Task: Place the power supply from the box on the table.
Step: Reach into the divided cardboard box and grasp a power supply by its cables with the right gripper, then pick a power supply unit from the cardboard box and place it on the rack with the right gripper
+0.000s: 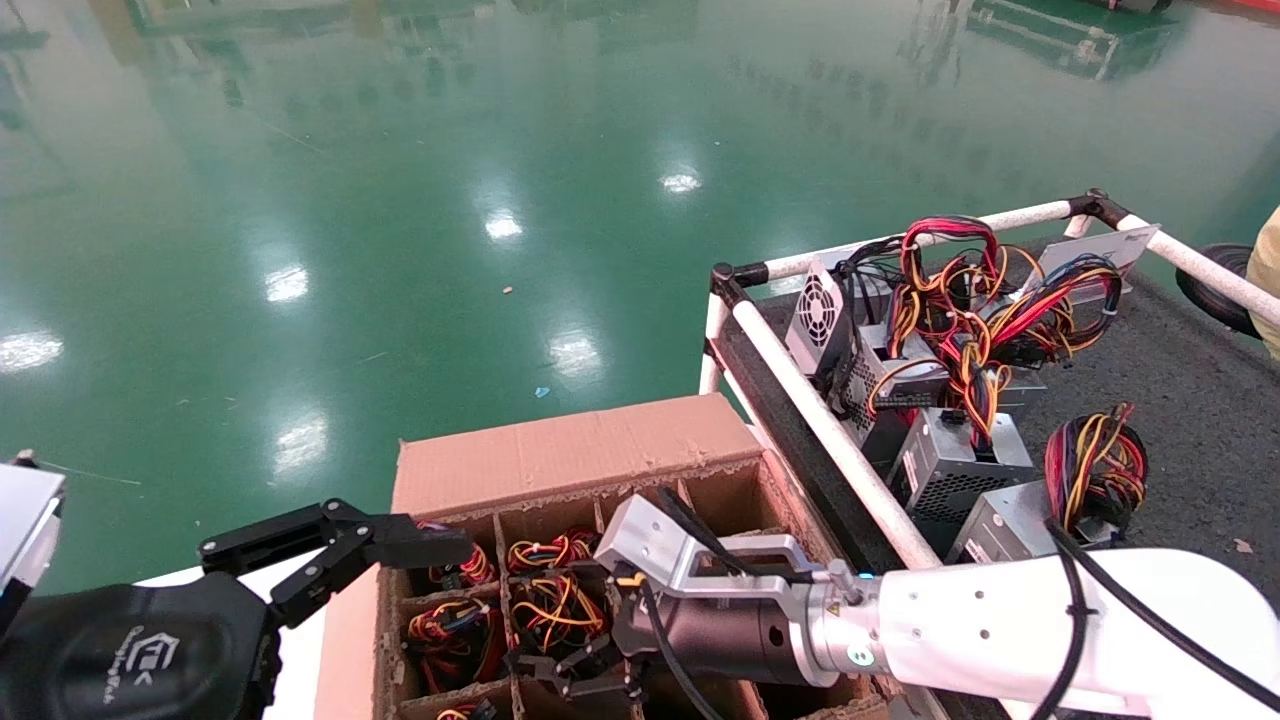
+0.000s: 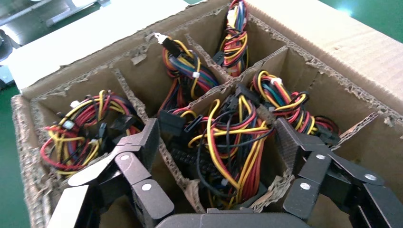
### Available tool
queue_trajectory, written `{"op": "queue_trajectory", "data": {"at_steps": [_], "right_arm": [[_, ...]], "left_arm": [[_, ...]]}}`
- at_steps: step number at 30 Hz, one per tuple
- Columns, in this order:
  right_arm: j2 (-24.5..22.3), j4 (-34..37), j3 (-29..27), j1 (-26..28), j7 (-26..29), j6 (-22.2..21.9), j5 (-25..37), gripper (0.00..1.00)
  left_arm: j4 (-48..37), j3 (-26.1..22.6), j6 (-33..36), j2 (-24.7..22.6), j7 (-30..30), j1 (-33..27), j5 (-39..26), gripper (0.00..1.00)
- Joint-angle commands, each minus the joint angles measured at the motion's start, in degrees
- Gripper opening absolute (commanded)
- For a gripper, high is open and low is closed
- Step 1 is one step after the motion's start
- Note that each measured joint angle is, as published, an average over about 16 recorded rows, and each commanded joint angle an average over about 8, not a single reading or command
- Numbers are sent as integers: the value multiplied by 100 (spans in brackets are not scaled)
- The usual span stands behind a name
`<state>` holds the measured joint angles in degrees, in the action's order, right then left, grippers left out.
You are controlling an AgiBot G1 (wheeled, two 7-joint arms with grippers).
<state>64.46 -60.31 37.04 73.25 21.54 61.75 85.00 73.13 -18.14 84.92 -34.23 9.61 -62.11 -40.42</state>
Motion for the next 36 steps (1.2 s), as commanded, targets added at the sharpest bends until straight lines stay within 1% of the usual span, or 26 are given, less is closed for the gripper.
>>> {"op": "queue_trajectory", "data": {"at_steps": [1, 10, 19, 36], "right_arm": [[49, 40, 21, 17, 34, -52, 55, 0], [154, 161, 43, 48, 46, -90, 78, 0], [149, 236, 36, 26, 45, -44, 25, 0], [36, 257, -102, 201, 332, 80, -197, 0]], "left_arm": [[0, 0, 0, 0, 0, 0, 0, 100], [0, -2, -1, 1, -1, -1, 1, 100], [0, -4, -2, 2, -2, -1, 3, 100], [0, -7, -3, 3, -4, -2, 5, 100]]}}
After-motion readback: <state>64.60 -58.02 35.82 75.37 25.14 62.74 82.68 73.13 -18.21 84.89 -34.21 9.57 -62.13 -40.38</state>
